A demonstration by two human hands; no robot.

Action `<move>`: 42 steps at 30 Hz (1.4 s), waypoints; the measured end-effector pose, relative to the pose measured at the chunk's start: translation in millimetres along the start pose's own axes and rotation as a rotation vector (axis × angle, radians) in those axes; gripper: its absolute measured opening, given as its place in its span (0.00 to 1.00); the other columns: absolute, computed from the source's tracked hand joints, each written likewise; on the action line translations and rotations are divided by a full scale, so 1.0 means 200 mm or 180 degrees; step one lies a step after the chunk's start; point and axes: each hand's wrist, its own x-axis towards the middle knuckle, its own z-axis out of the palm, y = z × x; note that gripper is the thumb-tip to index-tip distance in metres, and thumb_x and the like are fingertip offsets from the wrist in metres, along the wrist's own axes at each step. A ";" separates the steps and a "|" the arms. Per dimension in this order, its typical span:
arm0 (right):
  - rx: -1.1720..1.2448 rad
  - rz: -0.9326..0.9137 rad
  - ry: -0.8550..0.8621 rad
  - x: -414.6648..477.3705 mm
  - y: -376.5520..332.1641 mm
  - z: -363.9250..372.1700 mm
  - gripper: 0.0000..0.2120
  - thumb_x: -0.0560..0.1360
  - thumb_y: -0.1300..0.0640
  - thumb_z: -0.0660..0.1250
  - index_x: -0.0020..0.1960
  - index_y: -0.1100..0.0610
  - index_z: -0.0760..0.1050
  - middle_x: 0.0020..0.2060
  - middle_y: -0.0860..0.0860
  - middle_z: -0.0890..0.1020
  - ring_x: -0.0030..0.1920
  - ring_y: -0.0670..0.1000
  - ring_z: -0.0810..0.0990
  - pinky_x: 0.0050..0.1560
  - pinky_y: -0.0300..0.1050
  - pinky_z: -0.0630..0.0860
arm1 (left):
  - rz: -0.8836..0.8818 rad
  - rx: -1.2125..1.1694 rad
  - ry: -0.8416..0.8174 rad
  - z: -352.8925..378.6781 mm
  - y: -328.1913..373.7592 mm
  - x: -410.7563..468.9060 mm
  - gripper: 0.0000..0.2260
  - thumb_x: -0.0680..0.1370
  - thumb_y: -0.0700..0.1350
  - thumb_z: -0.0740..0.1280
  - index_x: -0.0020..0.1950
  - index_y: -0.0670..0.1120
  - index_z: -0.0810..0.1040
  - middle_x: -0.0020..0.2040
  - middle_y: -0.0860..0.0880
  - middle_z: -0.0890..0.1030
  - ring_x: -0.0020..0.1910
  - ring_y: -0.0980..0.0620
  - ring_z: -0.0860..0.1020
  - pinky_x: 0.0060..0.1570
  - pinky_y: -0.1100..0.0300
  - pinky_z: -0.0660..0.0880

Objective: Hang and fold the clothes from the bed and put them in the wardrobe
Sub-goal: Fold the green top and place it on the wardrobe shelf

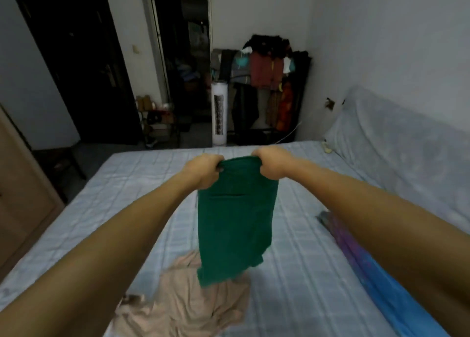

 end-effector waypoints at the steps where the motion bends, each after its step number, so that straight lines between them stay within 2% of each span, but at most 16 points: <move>1: -0.0019 0.0015 0.0262 0.09 0.06 -0.10 0.16 0.74 0.65 0.60 0.60 0.56 0.72 0.52 0.56 0.79 0.49 0.58 0.77 0.41 0.49 0.73 | -0.0070 0.0052 0.0226 -0.07 0.02 0.13 0.10 0.80 0.45 0.59 0.59 0.48 0.75 0.53 0.43 0.79 0.48 0.40 0.76 0.44 0.49 0.75; 4: -0.0312 -0.0075 0.1072 0.33 0.19 -0.34 0.15 0.74 0.66 0.62 0.59 0.57 0.70 0.48 0.56 0.78 0.45 0.59 0.77 0.38 0.50 0.72 | -0.0200 0.0152 0.0914 -0.27 0.07 0.46 0.09 0.81 0.47 0.58 0.58 0.49 0.74 0.51 0.44 0.80 0.46 0.40 0.77 0.41 0.49 0.75; 6: -0.0532 -0.0208 0.1614 0.45 0.26 -0.46 0.17 0.73 0.68 0.62 0.60 0.57 0.70 0.49 0.56 0.78 0.46 0.60 0.77 0.38 0.50 0.69 | -0.0188 0.0263 0.1269 -0.37 0.10 0.62 0.09 0.81 0.48 0.58 0.57 0.49 0.74 0.50 0.43 0.81 0.45 0.40 0.78 0.40 0.49 0.75; 10: -0.0840 -0.0324 0.2451 0.52 0.35 -0.63 0.23 0.71 0.71 0.60 0.65 0.57 0.69 0.54 0.57 0.78 0.51 0.61 0.78 0.44 0.52 0.69 | -0.0019 0.0438 0.1854 -0.55 0.18 0.78 0.09 0.81 0.46 0.57 0.59 0.48 0.73 0.50 0.42 0.80 0.45 0.38 0.78 0.37 0.50 0.74; 13: -0.0929 -0.0405 0.2821 0.45 0.37 -0.68 0.23 0.69 0.72 0.60 0.63 0.58 0.71 0.53 0.57 0.79 0.49 0.61 0.78 0.45 0.53 0.71 | 0.0225 0.0490 0.2118 -0.61 0.22 0.76 0.09 0.81 0.45 0.58 0.59 0.46 0.72 0.51 0.41 0.80 0.46 0.38 0.77 0.39 0.47 0.75; 17: -0.1046 -0.0494 0.2923 0.25 0.35 -0.56 0.25 0.67 0.72 0.62 0.61 0.58 0.73 0.53 0.57 0.80 0.48 0.61 0.79 0.43 0.53 0.71 | 0.0471 0.0566 0.2137 -0.55 0.26 0.55 0.09 0.80 0.45 0.58 0.59 0.46 0.73 0.50 0.42 0.80 0.46 0.38 0.77 0.40 0.46 0.75; 20: -0.1025 -0.0505 0.2747 0.02 0.28 -0.32 0.24 0.66 0.71 0.63 0.61 0.59 0.74 0.52 0.57 0.80 0.47 0.61 0.79 0.43 0.54 0.72 | 0.0520 0.0522 0.1886 -0.35 0.26 0.28 0.09 0.80 0.45 0.58 0.58 0.48 0.73 0.50 0.44 0.81 0.46 0.39 0.78 0.39 0.49 0.74; 24: -0.0945 -0.0506 0.2495 -0.40 0.19 0.24 0.20 0.62 0.68 0.64 0.54 0.60 0.77 0.44 0.58 0.82 0.38 0.61 0.80 0.35 0.52 0.75 | 0.0512 0.0188 0.1241 0.11 0.25 -0.17 0.11 0.78 0.44 0.61 0.60 0.49 0.75 0.51 0.43 0.80 0.48 0.38 0.78 0.42 0.49 0.73; 27: -0.0669 -0.0489 0.1922 -0.74 0.12 0.79 0.22 0.62 0.66 0.56 0.52 0.61 0.79 0.41 0.59 0.82 0.34 0.61 0.80 0.31 0.49 0.73 | 0.0627 0.0226 0.0491 0.55 0.25 -0.56 0.11 0.75 0.42 0.62 0.57 0.47 0.76 0.52 0.43 0.80 0.49 0.39 0.78 0.43 0.50 0.73; 29: -0.0445 -0.0420 0.1517 -0.98 0.06 1.14 0.22 0.61 0.66 0.55 0.51 0.61 0.80 0.40 0.58 0.82 0.31 0.60 0.79 0.29 0.46 0.74 | 0.0635 0.0066 -0.0120 0.85 0.23 -0.85 0.10 0.76 0.42 0.61 0.56 0.46 0.76 0.53 0.44 0.80 0.50 0.41 0.78 0.42 0.53 0.71; 30: -0.0341 -0.0361 0.1275 -1.10 0.02 1.30 0.22 0.61 0.67 0.56 0.50 0.60 0.80 0.39 0.58 0.82 0.31 0.60 0.79 0.28 0.46 0.74 | 0.0596 -0.0050 -0.0418 1.00 0.22 -1.00 0.09 0.77 0.42 0.61 0.56 0.46 0.76 0.53 0.43 0.80 0.50 0.41 0.78 0.41 0.55 0.70; 32: -0.0119 -0.0331 0.0640 -1.33 -0.06 1.61 0.24 0.55 0.72 0.66 0.50 0.59 0.80 0.38 0.58 0.82 0.30 0.59 0.79 0.28 0.45 0.73 | 0.0465 -0.0226 -0.0974 1.26 0.20 -1.31 0.10 0.79 0.44 0.59 0.58 0.47 0.76 0.55 0.42 0.80 0.52 0.41 0.77 0.43 0.54 0.70; 34: 0.0074 -0.0255 -0.0072 -1.52 -0.16 1.83 0.29 0.54 0.75 0.70 0.53 0.59 0.80 0.40 0.59 0.82 0.34 0.60 0.80 0.32 0.46 0.74 | 0.0319 -0.0320 -0.1480 1.48 0.18 -1.58 0.11 0.80 0.45 0.57 0.60 0.47 0.74 0.57 0.42 0.79 0.54 0.40 0.76 0.47 0.53 0.72; 37: 0.0330 -0.0198 -0.1010 -1.74 -0.26 2.06 0.28 0.69 0.71 0.62 0.68 0.57 0.70 0.57 0.60 0.78 0.52 0.62 0.78 0.51 0.50 0.73 | 0.0193 -0.0450 -0.2143 1.70 0.16 -1.86 0.10 0.80 0.44 0.58 0.59 0.46 0.74 0.57 0.42 0.78 0.53 0.42 0.76 0.47 0.55 0.71; 38: 0.0370 -0.0161 -0.1239 -1.79 -0.27 2.11 0.28 0.71 0.70 0.60 0.70 0.56 0.67 0.61 0.59 0.76 0.56 0.61 0.75 0.55 0.50 0.71 | 0.0150 -0.0532 -0.2320 1.75 0.16 -1.92 0.10 0.80 0.44 0.58 0.58 0.46 0.75 0.57 0.42 0.78 0.54 0.42 0.76 0.47 0.55 0.71; 42: 0.0284 -0.0081 -0.1573 -1.83 -0.27 2.18 0.28 0.72 0.68 0.60 0.71 0.56 0.65 0.63 0.58 0.74 0.59 0.61 0.73 0.56 0.50 0.69 | 0.0109 -0.0650 -0.2599 1.85 0.17 -1.96 0.11 0.79 0.44 0.58 0.59 0.47 0.75 0.58 0.42 0.78 0.54 0.42 0.76 0.50 0.53 0.73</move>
